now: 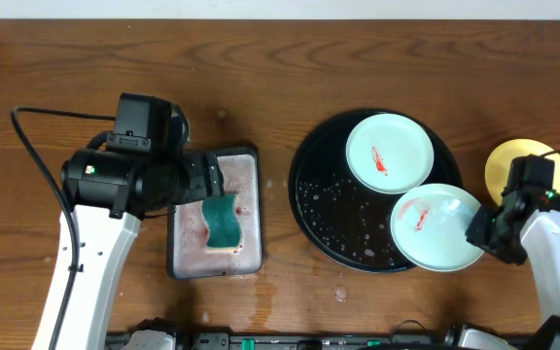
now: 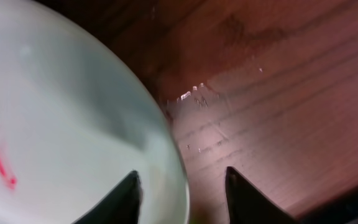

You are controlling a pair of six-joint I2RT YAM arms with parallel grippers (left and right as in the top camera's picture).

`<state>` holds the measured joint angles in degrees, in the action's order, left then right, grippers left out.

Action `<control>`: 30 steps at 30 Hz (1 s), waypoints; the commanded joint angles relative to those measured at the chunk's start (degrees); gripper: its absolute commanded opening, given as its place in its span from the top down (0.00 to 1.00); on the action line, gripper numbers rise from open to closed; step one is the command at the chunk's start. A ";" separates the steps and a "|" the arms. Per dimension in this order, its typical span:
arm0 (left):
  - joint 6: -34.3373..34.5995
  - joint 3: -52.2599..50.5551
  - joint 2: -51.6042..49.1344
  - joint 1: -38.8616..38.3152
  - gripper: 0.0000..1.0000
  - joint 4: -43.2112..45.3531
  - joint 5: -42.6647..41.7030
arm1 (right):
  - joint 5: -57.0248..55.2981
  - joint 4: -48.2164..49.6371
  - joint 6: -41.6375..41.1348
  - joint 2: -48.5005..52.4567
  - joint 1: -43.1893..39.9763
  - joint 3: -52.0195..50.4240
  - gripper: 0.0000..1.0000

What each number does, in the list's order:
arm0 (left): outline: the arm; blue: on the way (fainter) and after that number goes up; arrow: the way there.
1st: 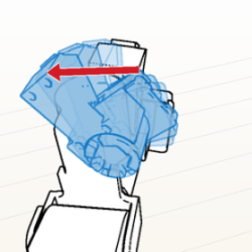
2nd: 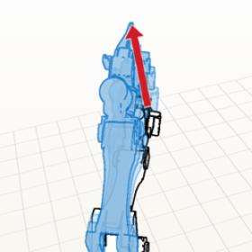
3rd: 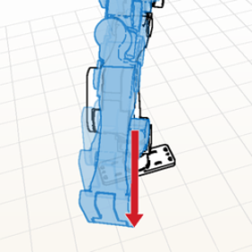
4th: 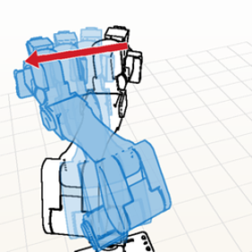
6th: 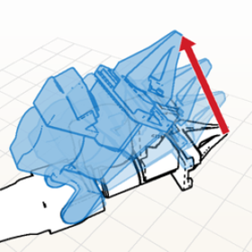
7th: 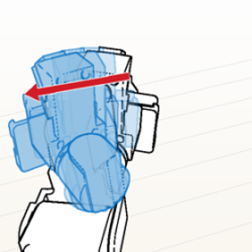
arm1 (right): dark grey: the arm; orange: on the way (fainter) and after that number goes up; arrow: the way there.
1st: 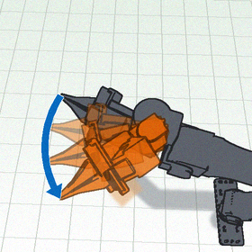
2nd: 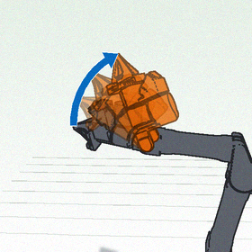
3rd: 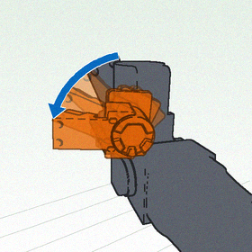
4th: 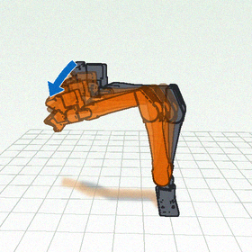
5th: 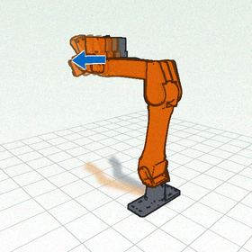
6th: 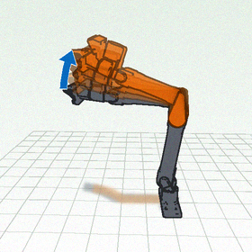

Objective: Clean dirty plates on tray and stack at the side
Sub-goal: 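Move the right gripper back to the pale green plate on the tray, then grip the rim of the lower pale green plate with the right gripper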

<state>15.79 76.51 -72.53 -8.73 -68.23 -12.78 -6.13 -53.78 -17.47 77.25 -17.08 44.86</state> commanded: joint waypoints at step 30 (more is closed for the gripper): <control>-0.55 0.24 -0.09 0.20 0.16 -0.04 -0.04 | 21.05 15.04 3.52 -1.64 21.75 -4.37 0.99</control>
<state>15.79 76.51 -72.53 -8.73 -68.27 -12.80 20.99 -40.56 -6.15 71.61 0.45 41.06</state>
